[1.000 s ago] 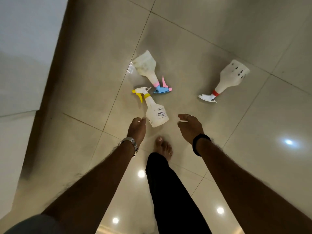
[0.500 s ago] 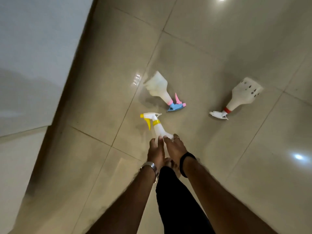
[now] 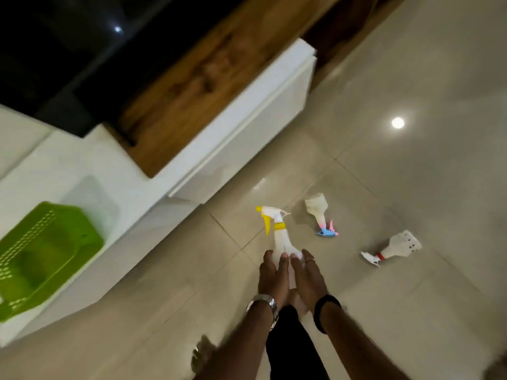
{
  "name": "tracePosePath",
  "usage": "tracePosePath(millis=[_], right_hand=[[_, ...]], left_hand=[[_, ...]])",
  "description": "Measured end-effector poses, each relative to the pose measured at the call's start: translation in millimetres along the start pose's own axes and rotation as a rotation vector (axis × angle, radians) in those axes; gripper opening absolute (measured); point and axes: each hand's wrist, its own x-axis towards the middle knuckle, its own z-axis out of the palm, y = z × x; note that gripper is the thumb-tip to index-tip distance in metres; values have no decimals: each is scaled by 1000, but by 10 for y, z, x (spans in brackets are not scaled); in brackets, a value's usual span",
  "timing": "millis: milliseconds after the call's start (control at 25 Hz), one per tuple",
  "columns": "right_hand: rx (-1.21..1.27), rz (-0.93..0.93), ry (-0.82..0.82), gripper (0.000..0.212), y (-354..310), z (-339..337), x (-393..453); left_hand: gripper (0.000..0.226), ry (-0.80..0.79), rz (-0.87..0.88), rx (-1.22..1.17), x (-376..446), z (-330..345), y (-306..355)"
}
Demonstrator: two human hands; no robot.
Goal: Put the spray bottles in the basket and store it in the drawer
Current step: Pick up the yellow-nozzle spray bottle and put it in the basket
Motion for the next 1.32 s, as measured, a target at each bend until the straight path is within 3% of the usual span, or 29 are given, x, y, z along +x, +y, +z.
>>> tracePosePath(millis=[120, 280, 600, 720, 800, 960, 1080, 1320], right_hand=[[-63, -95, -36, 54, -194, 467, -345], [-145, -266, -85, 51, -277, 1435, -798], [-340, -677, -355, 56, -984, 3682, -1569], [-402, -756, -455, 63, -1329, 4412, -1680], [-449, -780, -489, 55, -1469, 4794, -1653], [-633, -778, -393, 38, -1427, 5428, -1391], [-786, -792, -381, 39, -1238, 5750, -1132], [-1015, -840, -312, 56, -880, 5752, -901]], left_hand=[[66, 50, 103, 28, -269, -636, 35], [53, 139, 311, 29, -546, -1754, -269], [65, 538, 601, 30, -946, -4267, -946], [65, 598, 655, 49, -956, -5034, -1034], [67, 559, 660, 104, -868, -5391, -1114], [71, 484, 627, 186, -513, -5837, -1442], [74, 521, 486, 304, -228, -6024, -1742], [79, 546, 503, 413, -61, -6025, -2196]])
